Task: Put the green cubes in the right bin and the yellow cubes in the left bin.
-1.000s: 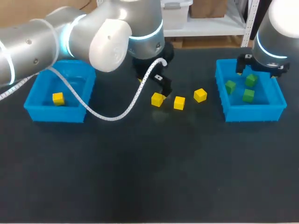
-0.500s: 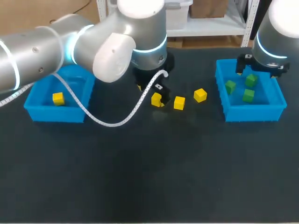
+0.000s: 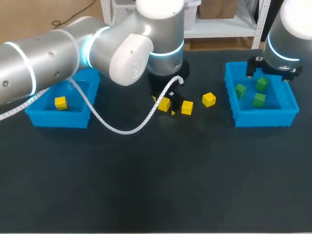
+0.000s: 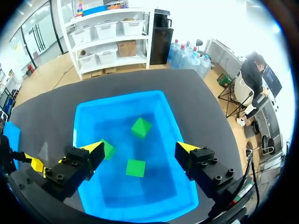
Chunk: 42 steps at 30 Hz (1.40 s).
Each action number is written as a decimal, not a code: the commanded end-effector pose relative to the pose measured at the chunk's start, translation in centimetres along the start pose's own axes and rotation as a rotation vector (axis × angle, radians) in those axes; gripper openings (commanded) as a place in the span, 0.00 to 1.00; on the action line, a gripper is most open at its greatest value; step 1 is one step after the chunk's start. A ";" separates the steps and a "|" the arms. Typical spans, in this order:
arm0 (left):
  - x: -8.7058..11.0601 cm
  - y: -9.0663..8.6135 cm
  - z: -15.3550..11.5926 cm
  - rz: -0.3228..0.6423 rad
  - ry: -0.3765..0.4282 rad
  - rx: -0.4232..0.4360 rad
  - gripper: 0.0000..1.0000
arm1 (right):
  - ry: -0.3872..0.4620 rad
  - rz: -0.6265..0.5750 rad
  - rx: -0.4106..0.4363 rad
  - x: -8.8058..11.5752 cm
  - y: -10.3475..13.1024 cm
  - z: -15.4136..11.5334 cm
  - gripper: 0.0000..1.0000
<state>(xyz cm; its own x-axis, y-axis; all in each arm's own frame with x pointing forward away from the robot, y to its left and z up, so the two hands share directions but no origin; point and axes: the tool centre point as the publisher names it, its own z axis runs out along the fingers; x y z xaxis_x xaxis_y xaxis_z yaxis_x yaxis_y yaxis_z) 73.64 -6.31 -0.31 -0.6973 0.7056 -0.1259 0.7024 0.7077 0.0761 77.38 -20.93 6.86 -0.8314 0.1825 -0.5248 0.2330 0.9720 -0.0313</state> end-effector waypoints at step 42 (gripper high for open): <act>18.1 22.2 -9.0 -0.438 -0.151 -0.222 1.00 | -0.009 0.002 -0.001 0.3 -0.1 -0.1 1.00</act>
<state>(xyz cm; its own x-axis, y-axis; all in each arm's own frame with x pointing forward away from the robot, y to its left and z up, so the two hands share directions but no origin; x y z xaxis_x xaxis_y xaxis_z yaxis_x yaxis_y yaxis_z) 76.21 23.04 7.68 -0.9158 0.3221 -0.2399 0.2798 0.9402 0.1945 77.38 -20.93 6.86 -0.8314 0.1825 -0.5249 0.2331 0.9720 -0.0313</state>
